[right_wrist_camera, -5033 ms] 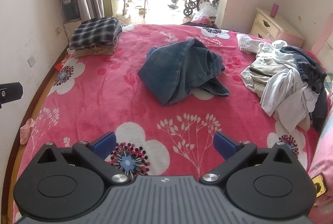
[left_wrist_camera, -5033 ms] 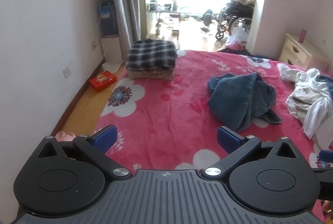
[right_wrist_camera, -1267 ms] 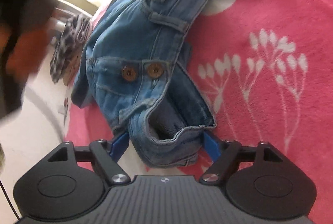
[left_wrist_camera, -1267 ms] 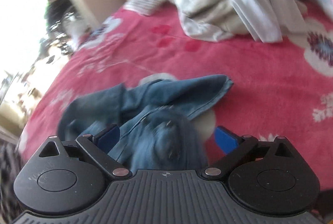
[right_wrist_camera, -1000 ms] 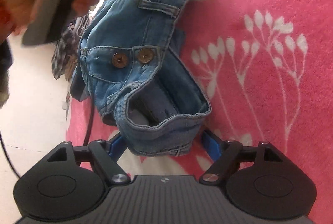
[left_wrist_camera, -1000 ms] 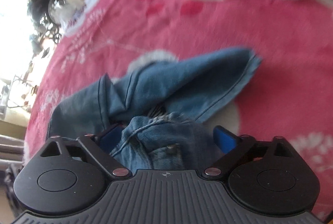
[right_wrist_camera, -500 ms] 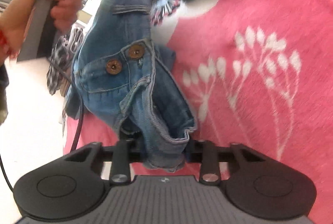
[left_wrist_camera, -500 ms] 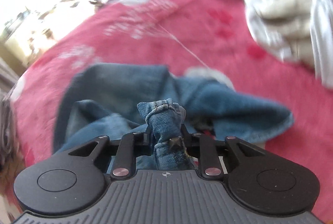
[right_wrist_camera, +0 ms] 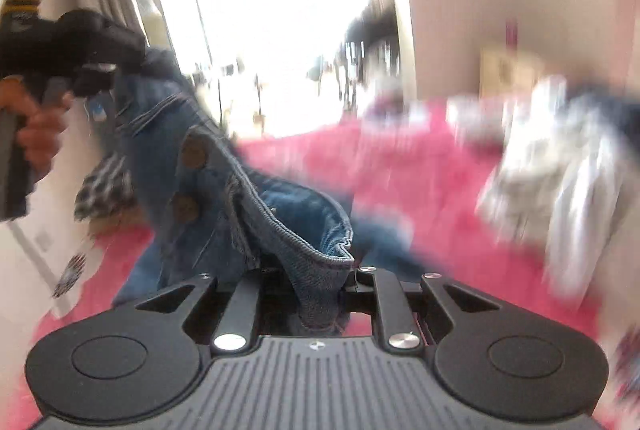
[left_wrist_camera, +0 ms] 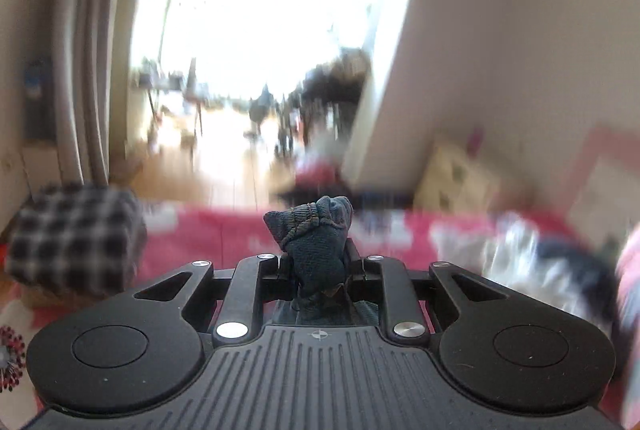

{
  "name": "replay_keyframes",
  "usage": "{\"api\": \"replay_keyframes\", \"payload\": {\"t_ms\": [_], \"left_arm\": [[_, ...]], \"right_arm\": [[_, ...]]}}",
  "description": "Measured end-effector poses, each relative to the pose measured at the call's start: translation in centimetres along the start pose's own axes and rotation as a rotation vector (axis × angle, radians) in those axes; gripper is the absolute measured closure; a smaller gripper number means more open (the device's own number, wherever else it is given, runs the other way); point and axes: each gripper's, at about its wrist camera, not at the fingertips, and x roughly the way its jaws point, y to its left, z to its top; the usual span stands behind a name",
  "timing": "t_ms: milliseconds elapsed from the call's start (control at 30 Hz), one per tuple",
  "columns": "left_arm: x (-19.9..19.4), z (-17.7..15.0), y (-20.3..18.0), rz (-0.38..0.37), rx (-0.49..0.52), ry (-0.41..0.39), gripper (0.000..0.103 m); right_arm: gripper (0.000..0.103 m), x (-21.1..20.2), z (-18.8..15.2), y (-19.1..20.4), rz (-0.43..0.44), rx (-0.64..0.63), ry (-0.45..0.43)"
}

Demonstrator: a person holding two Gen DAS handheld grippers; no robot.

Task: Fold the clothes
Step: 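Lift the jeans high with both grippers to shake them out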

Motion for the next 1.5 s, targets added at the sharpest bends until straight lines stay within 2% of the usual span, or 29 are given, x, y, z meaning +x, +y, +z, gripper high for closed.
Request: {"api": "replay_keyframes", "payload": {"t_ms": [133, 333, 433, 633, 767, 833, 933, 1033, 1167, 1300, 1500], "left_arm": [[-3.9, 4.5, -1.5, -0.029, -0.045, -0.159, 0.085], [-8.9, 12.1, -5.0, -0.087, -0.08, -0.365, 0.085], [-10.8, 16.1, -7.3, -0.114, -0.081, -0.454, 0.085], [-15.1, 23.6, -13.7, -0.205, -0.096, -0.621, 0.084], [-18.7, 27.0, -16.6, -0.287, -0.128, -0.74, 0.084], [-20.6, 28.5, -17.7, -0.322, -0.152, -0.788, 0.084], [-21.8, 28.0, -17.7, -0.318, -0.171, -0.801, 0.084], [-23.0, 27.4, -17.8, -0.312, -0.189, -0.812, 0.084], [-22.6, 22.2, -15.6, -0.221, -0.174, -0.775, 0.084], [-21.6, 16.1, -12.7, -0.11, -0.187, -0.713, 0.084], [-20.7, 5.8, -6.7, 0.079, -0.226, -0.609, 0.083]], "right_arm": [[0.088, -3.1, 5.8, 0.5, -0.046, -0.151, -0.182], [0.089, -7.9, 15.7, -0.3, -0.112, -0.277, -0.429], [0.089, -10.6, 21.7, -0.8, -0.175, -0.339, -0.57], [0.089, -17.0, 34.3, -2.0, -0.288, -0.413, -0.788], [0.089, -22.3, 42.1, -2.5, -0.34, -0.438, -0.924], [0.089, -24.7, 44.9, -2.2, -0.359, -0.452, -0.987], [0.089, -27.8, 48.3, -1.5, -0.376, -0.469, -1.067], [0.089, -28.2, 49.4, -0.8, -0.353, -0.477, -1.087], [0.089, -25.5, 47.0, 0.1, -0.313, -0.509, -1.075], [0.089, -21.4, 41.7, 1.1, -0.258, -0.522, -1.055], [0.089, -14.7, 32.4, 4.6, -0.079, -0.499, -0.931]]}}
